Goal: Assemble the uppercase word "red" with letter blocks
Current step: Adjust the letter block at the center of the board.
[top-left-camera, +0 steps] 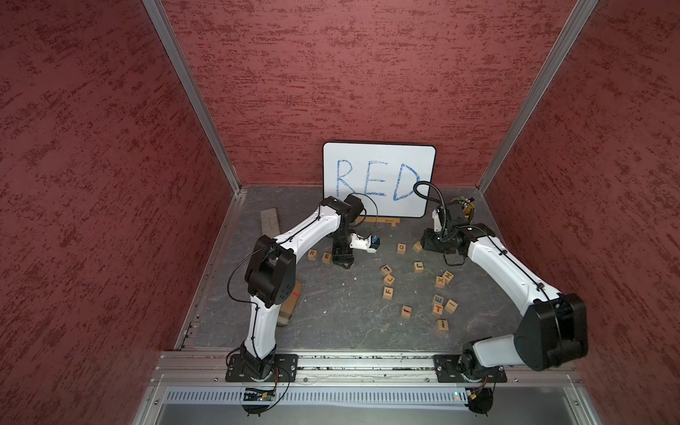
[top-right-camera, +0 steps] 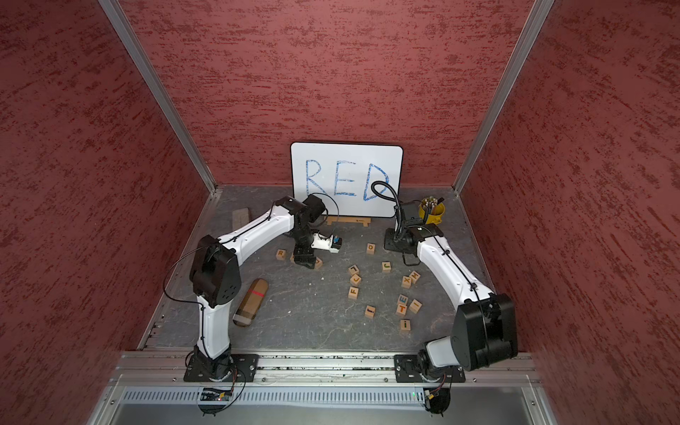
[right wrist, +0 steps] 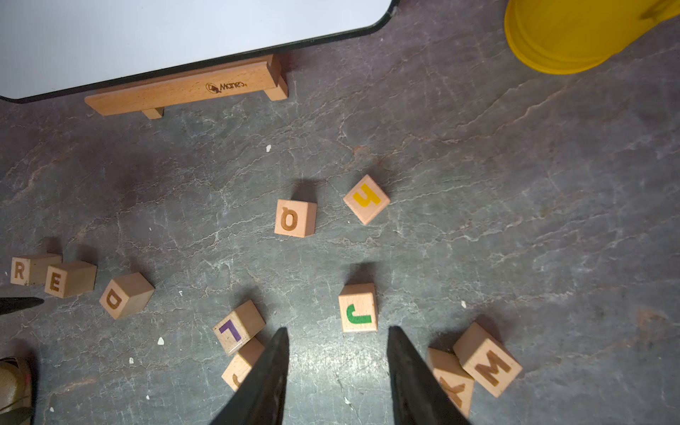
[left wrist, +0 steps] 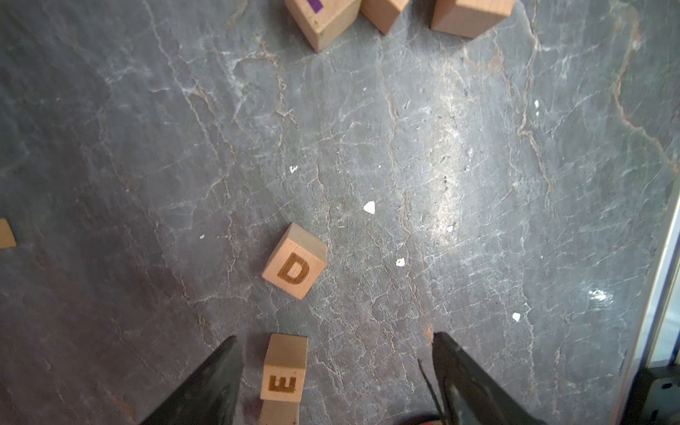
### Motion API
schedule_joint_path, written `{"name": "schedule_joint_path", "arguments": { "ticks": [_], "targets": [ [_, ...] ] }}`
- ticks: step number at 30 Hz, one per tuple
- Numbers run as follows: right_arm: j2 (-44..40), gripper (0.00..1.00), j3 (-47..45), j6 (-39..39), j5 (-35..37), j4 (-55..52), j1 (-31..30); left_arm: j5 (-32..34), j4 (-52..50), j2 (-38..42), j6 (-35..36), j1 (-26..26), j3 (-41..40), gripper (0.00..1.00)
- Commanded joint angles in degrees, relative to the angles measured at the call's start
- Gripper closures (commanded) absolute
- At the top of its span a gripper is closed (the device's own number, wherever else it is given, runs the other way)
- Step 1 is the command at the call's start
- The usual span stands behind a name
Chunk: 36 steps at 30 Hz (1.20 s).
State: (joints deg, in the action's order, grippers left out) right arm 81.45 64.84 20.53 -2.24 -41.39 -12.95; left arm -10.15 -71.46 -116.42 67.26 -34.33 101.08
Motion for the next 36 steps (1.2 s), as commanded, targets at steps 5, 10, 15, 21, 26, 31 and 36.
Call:
{"name": "schedule_joint_path", "arguments": {
  "ticks": [5, 10, 15, 21, 26, 31, 36],
  "targets": [
    [-2.1, 0.55, -0.5, 2.3, 1.4, 0.0, 0.5, -1.7, 4.3, -3.6, 5.5, -0.7, -1.0, 0.16],
    [-1.5, 0.54, -0.3, 2.1, 1.6, -0.1, 0.4, 0.4, 8.0, -3.7, 8.3, -1.4, -4.7, 0.17],
    [-1.4, 0.55, -0.3, 2.0, 1.4, -0.1, 0.5, 2.1, 11.4, -4.3, 11.1, -1.2, -7.2, 0.18],
    [-1.4, 0.54, 0.3, 1.8, 2.0, -1.0, 0.5, 2.9, 14.6, -5.4, 12.8, -1.0, -7.9, 0.2],
    [-1.4, 0.54, 0.6, 1.6, 2.1, -1.3, 0.5, 3.1, 15.9, -6.3, 13.4, -0.3, -7.1, 0.21],
    [-0.5, 0.55, 0.9, 1.5, 2.0, -1.2, 0.4, 3.3, 15.7, -6.7, 14.1, -0.1, -7.7, 0.27],
    [0.1, 0.55, 1.6, 1.3, 2.0, -1.2, 0.4, 3.2, 15.5, -6.8, 13.7, 0.0, -7.8, 0.43]
  ]
}}
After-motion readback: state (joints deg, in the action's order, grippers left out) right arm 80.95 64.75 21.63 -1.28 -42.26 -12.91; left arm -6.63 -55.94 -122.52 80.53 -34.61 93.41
